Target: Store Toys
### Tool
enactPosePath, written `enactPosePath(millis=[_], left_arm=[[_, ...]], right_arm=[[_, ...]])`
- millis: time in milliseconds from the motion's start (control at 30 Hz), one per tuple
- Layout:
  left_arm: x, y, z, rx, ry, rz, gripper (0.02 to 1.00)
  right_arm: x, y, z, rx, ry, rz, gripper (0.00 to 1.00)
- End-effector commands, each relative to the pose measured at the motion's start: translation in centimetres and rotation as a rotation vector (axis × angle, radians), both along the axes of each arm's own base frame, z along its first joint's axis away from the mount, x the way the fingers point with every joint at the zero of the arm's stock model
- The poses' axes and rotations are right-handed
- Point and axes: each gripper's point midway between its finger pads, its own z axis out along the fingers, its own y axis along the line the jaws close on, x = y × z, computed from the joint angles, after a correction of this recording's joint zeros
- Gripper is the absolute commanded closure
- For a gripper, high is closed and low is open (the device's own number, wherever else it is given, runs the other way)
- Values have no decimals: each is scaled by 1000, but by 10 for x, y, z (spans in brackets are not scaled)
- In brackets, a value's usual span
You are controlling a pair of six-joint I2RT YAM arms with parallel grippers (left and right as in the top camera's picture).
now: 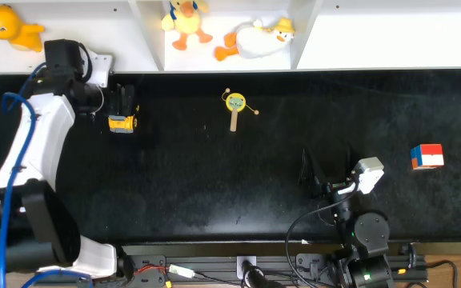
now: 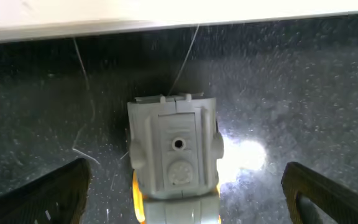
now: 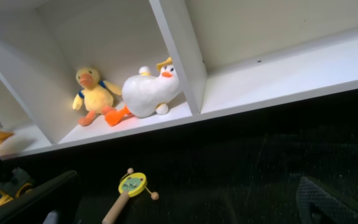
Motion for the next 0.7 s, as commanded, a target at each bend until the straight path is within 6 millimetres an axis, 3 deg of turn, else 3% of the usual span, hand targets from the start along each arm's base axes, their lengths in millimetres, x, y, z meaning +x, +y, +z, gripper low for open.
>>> enactPosePath(millis=[33, 200, 700], left_arm=[[-12, 1, -24, 19, 54, 37, 20], [-12, 6, -32, 46, 45, 62, 36], [-1, 7, -36, 49, -2, 65, 382]], right_arm=[[0, 2, -4, -6, -1, 10, 5], [0, 2, -4, -6, -1, 10, 5], [0, 2, -4, -6, -1, 10, 5]])
